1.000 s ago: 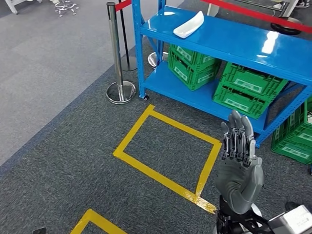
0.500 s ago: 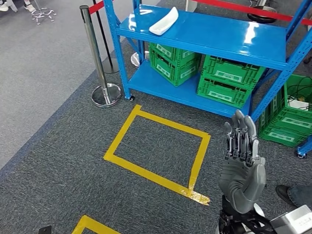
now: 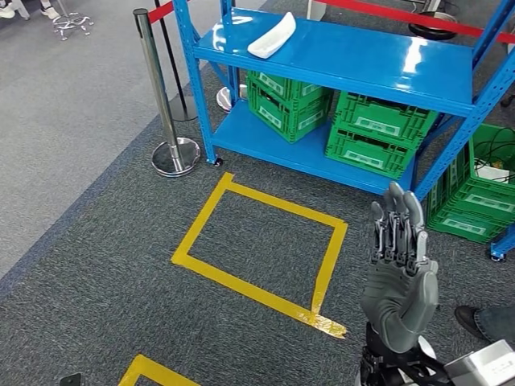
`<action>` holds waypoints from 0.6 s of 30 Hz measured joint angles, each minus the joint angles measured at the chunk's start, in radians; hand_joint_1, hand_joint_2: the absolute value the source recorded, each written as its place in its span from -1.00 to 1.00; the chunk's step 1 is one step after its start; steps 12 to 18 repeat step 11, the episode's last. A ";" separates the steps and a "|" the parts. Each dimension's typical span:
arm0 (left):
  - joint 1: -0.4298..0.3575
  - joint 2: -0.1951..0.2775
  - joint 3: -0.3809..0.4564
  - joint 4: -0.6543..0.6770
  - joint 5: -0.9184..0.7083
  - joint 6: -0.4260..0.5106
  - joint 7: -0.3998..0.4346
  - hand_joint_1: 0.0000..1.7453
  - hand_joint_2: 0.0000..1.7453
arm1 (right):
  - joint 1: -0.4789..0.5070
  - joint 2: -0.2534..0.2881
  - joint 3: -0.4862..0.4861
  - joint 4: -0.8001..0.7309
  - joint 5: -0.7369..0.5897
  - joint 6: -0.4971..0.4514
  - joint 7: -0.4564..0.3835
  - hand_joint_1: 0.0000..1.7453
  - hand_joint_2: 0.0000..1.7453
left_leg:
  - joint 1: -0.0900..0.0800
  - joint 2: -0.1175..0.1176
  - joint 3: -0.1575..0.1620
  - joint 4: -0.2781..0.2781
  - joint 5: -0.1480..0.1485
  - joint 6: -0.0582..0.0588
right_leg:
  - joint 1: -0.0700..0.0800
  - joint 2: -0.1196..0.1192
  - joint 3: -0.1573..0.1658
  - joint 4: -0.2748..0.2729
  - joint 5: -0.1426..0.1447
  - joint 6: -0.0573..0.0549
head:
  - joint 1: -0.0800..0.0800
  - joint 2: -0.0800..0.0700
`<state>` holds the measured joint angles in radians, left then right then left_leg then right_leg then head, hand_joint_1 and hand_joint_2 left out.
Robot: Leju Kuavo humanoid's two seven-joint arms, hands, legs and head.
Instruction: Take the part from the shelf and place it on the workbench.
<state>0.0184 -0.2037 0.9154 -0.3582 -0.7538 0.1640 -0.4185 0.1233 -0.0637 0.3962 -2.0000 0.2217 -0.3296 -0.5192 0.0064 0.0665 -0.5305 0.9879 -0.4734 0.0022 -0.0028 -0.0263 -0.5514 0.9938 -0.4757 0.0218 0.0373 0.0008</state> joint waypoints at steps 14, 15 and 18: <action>0.000 0.000 0.011 0.000 0.000 0.000 0.000 -1.00 -1.00 | 0.000 0.000 0.001 0.002 0.002 0.000 0.000 -1.00 -1.00 | -0.008 -0.001 -0.011 0.009 -0.011 0.023 | -0.009 -0.002 0.002 0.007 0.015 0.018 | 0.000 0.000; 0.000 0.000 0.011 0.000 0.000 0.000 0.000 -1.00 -1.00 | 0.000 0.000 0.001 0.002 0.002 0.000 0.000 -1.00 -1.00 | -0.008 -0.001 -0.011 0.009 -0.011 0.023 | -0.009 -0.002 0.002 0.007 0.015 0.018 | 0.000 0.000; 0.000 0.000 0.011 0.000 0.000 0.000 0.000 -1.00 -1.00 | 0.000 0.000 0.001 0.002 0.002 0.000 0.000 -1.00 -1.00 | -0.008 -0.001 -0.011 0.009 -0.011 0.023 | -0.009 -0.002 0.002 0.007 0.015 0.018 | 0.000 0.000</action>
